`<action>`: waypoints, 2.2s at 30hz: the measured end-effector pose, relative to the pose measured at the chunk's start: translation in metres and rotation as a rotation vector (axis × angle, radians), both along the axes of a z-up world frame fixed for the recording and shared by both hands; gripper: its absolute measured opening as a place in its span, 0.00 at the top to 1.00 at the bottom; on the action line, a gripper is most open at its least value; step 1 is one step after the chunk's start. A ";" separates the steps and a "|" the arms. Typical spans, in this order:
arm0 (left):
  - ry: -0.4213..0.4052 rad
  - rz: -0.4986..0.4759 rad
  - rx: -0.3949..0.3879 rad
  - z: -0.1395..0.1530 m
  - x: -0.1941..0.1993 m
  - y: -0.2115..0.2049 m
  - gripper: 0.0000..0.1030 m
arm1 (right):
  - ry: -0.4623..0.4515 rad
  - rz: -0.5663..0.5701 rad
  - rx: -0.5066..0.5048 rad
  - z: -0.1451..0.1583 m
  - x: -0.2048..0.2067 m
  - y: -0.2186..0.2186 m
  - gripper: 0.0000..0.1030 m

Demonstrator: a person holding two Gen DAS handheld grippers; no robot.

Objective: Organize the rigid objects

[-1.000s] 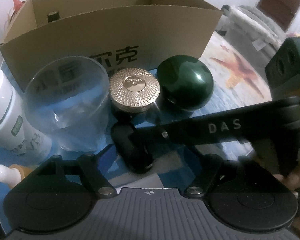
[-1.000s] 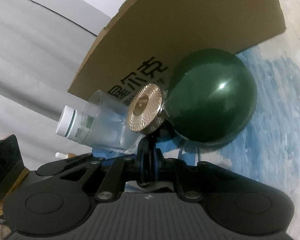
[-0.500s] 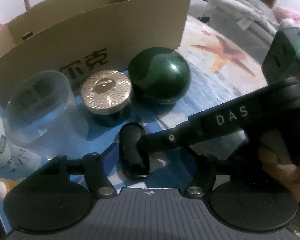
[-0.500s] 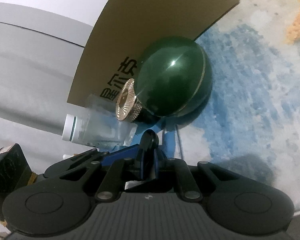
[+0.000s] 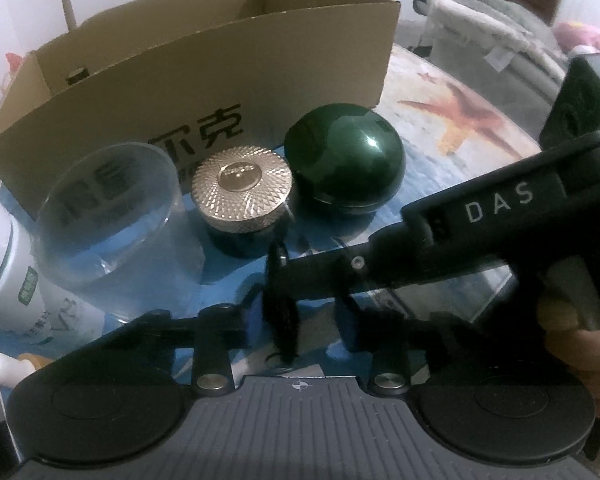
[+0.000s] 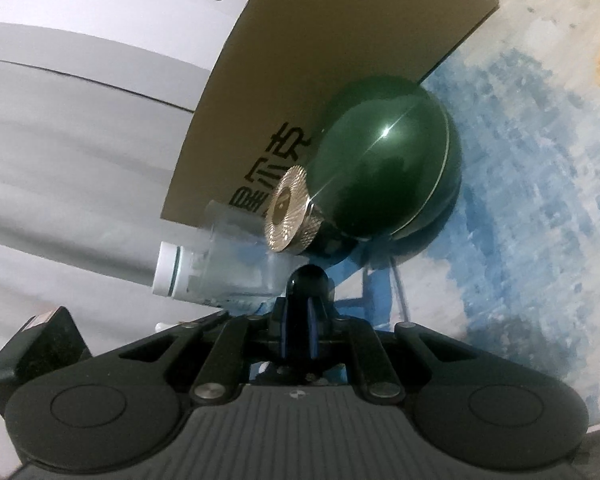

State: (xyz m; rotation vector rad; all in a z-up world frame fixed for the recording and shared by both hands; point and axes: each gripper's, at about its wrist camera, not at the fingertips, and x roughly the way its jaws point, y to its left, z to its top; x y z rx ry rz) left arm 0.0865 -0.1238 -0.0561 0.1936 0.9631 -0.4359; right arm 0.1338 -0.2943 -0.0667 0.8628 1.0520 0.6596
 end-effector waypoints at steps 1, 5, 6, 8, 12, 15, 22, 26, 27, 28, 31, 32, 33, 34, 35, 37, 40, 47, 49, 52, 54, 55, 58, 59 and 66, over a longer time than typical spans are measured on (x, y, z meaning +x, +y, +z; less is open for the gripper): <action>0.001 0.005 -0.003 0.000 0.000 0.000 0.73 | -0.004 -0.008 -0.011 0.002 0.000 0.000 0.88; 0.000 0.016 -0.011 -0.001 0.002 -0.001 0.85 | 0.005 -0.032 -0.025 0.002 0.000 -0.003 0.88; 0.000 0.019 -0.013 -0.001 0.002 -0.002 0.85 | 0.011 -0.035 -0.022 0.001 0.000 -0.004 0.88; 0.001 0.025 -0.010 0.000 0.003 -0.004 0.86 | 0.015 -0.035 -0.023 0.002 -0.001 -0.005 0.88; -0.005 0.034 -0.020 0.005 0.002 -0.002 0.86 | -0.010 -0.023 -0.011 0.011 -0.007 -0.003 0.88; -0.034 0.035 -0.037 0.020 -0.004 0.005 0.86 | -0.048 -0.022 0.001 0.027 -0.010 -0.002 0.88; -0.178 0.068 -0.095 0.086 -0.011 0.022 0.86 | -0.234 0.003 0.042 0.097 -0.009 0.007 0.88; -0.240 0.103 -0.142 0.118 0.008 0.037 0.86 | -0.329 -0.005 0.073 0.130 0.008 0.012 0.88; -0.261 0.123 -0.132 0.124 0.015 0.040 0.86 | -0.342 -0.012 0.079 0.134 0.011 0.011 0.88; -0.284 0.142 -0.112 0.128 0.023 0.042 0.86 | -0.350 -0.022 0.084 0.136 0.014 0.010 0.88; -0.266 0.197 -0.067 0.130 0.060 0.058 0.86 | -0.332 -0.036 0.100 0.130 0.020 0.004 0.88; -0.236 0.211 -0.065 0.129 0.073 0.063 0.86 | -0.318 -0.039 0.102 0.126 0.022 0.001 0.88; -0.197 0.226 -0.057 0.126 0.090 0.069 0.86 | -0.303 -0.044 0.103 0.121 0.025 -0.001 0.88; -0.159 0.240 -0.042 0.121 0.108 0.073 0.86 | -0.288 -0.051 0.105 0.116 0.027 -0.003 0.88; -0.130 0.255 -0.027 0.117 0.123 0.078 0.86 | -0.275 -0.057 0.109 0.112 0.030 -0.006 0.88; -0.089 0.282 0.014 0.110 0.152 0.087 0.86 | -0.262 -0.068 0.116 0.106 0.035 -0.010 0.88; -0.047 0.293 0.046 0.099 0.192 0.092 0.86 | -0.256 -0.080 0.120 0.101 0.040 -0.017 0.89; -0.078 0.312 0.153 0.081 0.233 0.091 0.82 | -0.246 -0.105 0.109 0.097 0.041 -0.027 0.88; -0.071 0.320 0.142 0.082 0.233 0.093 0.82 | -0.244 -0.111 0.105 0.096 0.039 -0.030 0.88; -0.091 0.319 0.104 0.090 0.226 0.097 0.80 | -0.244 -0.118 0.102 0.097 0.034 -0.033 0.88; -0.110 0.324 0.099 0.100 0.222 0.099 0.80 | -0.245 -0.120 0.100 0.096 0.030 -0.034 0.88; -0.120 0.326 0.088 0.105 0.218 0.101 0.80 | -0.247 -0.120 0.100 0.097 0.028 -0.034 0.88; -0.158 0.333 0.050 0.125 0.201 0.108 0.80 | -0.254 -0.120 0.096 0.099 0.022 -0.033 0.88; -0.175 0.338 0.034 0.132 0.191 0.112 0.80 | -0.256 -0.121 0.094 0.099 0.021 -0.031 0.88; -0.247 0.332 -0.088 0.166 0.093 0.140 0.73 | -0.268 -0.109 0.089 0.105 0.005 -0.027 0.89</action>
